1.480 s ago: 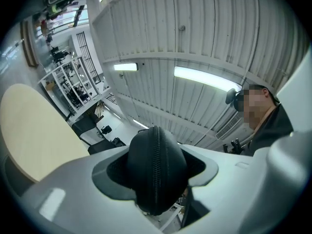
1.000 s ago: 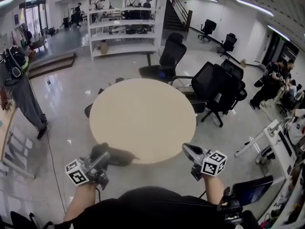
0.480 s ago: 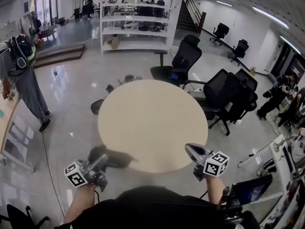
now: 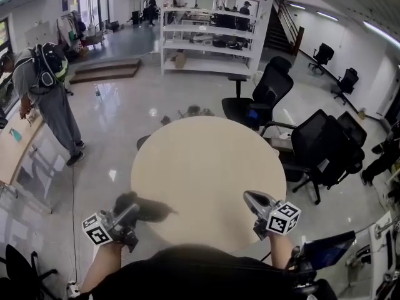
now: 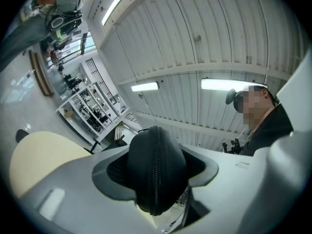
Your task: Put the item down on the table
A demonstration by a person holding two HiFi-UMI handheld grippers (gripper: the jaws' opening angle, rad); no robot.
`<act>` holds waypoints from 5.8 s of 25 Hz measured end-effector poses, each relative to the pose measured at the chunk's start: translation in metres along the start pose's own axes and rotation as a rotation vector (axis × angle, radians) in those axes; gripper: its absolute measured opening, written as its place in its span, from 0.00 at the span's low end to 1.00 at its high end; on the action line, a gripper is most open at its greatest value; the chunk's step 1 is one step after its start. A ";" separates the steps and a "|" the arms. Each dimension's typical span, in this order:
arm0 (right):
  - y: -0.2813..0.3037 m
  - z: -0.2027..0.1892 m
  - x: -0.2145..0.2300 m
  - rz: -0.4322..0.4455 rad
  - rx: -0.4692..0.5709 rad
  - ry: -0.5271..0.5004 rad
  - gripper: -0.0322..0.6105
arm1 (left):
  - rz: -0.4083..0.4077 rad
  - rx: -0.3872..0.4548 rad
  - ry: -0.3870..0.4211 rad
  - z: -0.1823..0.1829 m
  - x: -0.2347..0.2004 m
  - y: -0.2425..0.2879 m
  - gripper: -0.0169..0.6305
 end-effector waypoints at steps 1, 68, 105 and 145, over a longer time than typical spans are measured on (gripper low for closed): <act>-0.001 0.003 0.022 0.012 -0.001 0.008 0.07 | 0.018 0.008 0.002 -0.007 0.000 0.018 0.43; 0.288 0.032 0.428 0.016 -0.015 -0.050 0.07 | 0.029 -0.032 -0.174 -0.036 -0.440 0.458 0.43; 0.332 -0.048 0.500 0.172 -0.041 -0.043 0.07 | 0.559 -0.709 0.389 -0.213 -0.655 0.641 0.70; 0.223 0.069 0.287 -0.031 -0.052 -0.024 0.07 | 0.225 -0.221 0.209 -0.008 -0.321 0.277 0.02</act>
Point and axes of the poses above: the fingertips, and each gripper's own axes: y forward along the fingers, x to its right, z out of its top, the point moved 3 cm from there along -y, backward along the fingers, and after that the axes turned 3 degrees about z, right-handed, at the moved point
